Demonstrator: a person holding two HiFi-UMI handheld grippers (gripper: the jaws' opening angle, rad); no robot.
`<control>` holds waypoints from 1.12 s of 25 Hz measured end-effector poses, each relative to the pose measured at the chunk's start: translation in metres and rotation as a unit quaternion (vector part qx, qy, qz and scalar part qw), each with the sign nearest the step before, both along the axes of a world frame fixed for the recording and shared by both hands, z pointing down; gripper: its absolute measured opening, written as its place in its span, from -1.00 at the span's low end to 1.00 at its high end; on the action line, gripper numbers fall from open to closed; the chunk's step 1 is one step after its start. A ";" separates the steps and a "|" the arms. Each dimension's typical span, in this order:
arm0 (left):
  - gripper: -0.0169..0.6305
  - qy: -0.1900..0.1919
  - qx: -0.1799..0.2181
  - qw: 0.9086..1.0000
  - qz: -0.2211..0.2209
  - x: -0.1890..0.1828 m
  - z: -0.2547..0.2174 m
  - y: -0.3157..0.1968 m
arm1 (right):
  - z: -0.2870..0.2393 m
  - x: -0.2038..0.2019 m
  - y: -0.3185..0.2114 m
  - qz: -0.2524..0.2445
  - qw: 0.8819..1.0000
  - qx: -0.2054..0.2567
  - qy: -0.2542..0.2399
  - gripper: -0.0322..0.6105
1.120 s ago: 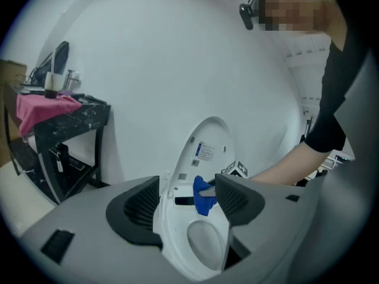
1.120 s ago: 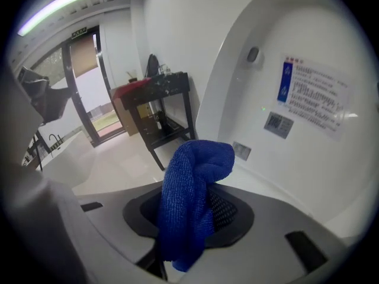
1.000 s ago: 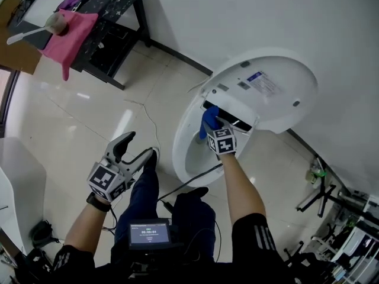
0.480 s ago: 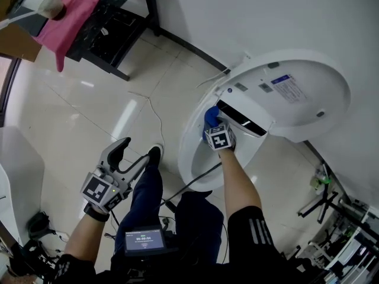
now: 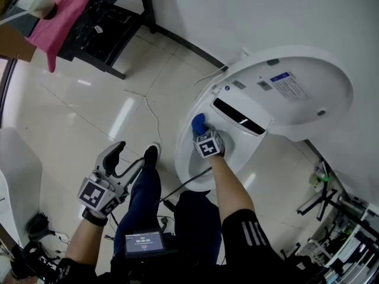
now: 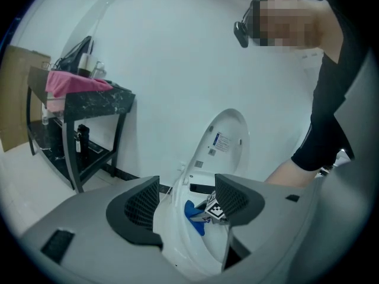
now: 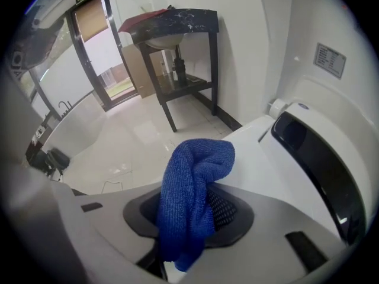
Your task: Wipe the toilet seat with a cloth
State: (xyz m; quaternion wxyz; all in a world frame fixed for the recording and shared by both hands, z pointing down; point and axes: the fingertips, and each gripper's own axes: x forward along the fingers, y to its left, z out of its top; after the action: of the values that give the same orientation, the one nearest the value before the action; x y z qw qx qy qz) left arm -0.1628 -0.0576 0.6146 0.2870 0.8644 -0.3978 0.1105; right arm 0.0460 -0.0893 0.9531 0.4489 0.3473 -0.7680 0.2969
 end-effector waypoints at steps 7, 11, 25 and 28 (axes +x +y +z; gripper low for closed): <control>-0.07 0.001 0.004 1.000 0.006 0.005 -0.004 -0.002 | 0.000 -0.042 0.051 -0.015 0.999 -0.023 -0.043 -0.44; -0.07 -0.016 0.009 1.000 0.007 0.000 -0.002 -0.002 | -0.003 -0.067 0.080 -0.057 0.994 -0.053 -0.077 -0.44; -0.07 -0.011 0.021 1.000 -0.004 -0.017 -0.007 -0.007 | -0.011 0.048 -0.069 0.068 0.994 0.040 0.076 -0.44; -0.07 -0.014 0.012 1.000 -0.008 -0.026 -0.001 -0.003 | 0.003 0.044 -0.069 0.056 0.993 0.032 0.102 -0.44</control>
State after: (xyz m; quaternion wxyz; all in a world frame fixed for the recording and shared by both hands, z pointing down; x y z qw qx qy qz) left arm -0.1887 -0.0606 0.6140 0.2717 0.8632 -0.4097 0.1151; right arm 0.0896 -0.1588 0.9565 0.4965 0.4323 -0.7066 0.2595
